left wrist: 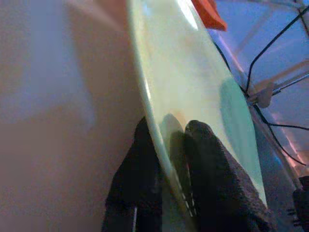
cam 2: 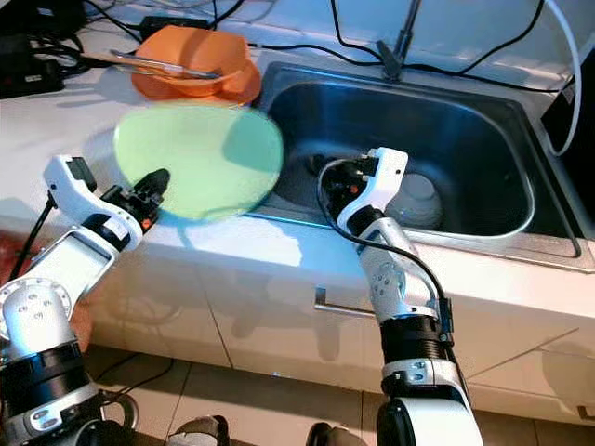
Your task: Kitchen organization
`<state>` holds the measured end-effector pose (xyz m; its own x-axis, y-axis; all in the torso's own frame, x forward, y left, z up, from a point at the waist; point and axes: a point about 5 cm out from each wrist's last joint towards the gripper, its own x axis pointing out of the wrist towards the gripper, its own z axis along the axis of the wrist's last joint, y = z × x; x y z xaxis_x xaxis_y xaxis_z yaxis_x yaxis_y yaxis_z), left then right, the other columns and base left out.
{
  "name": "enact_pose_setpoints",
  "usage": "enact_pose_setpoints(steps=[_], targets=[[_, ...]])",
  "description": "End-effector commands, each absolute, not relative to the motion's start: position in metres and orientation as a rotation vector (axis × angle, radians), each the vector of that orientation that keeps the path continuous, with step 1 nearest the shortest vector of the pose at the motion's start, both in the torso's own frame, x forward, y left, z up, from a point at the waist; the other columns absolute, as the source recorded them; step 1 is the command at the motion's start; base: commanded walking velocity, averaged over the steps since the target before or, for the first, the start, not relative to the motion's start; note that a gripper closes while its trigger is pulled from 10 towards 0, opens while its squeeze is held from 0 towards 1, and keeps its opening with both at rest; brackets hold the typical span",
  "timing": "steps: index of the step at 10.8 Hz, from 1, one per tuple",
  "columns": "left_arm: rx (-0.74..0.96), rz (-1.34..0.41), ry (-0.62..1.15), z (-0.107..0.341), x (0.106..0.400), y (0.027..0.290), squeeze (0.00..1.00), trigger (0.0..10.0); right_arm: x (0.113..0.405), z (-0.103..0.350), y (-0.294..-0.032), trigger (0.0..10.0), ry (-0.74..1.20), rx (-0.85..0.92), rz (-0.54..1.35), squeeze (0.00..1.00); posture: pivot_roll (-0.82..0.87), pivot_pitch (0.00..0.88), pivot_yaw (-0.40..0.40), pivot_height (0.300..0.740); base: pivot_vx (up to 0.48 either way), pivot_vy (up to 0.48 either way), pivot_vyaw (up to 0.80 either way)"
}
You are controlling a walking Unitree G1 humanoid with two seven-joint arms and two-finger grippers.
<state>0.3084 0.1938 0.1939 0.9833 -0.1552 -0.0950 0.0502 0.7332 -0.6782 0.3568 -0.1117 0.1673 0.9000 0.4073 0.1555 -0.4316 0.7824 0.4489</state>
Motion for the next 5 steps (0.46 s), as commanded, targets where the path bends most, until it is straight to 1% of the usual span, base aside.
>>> enact_pose_setpoints(steps=[1,5], targets=[[-0.732,-0.116,0.17,0.19,0.306,0.188,0.0,0.0,0.359,0.177,-0.116,10.0,-0.085,0.49,0.45,0.0,0.15,0.127,-0.078,0.74,0.0,0.0,0.0],[-0.72,-0.157,0.104,0.199,0.309,0.175,0.0,0.0,0.36,0.177,-0.117,10.0,-0.081,0.49,0.443,0.0,0.15,0.12,-0.08,0.74,0.0,0.0,0.0]])
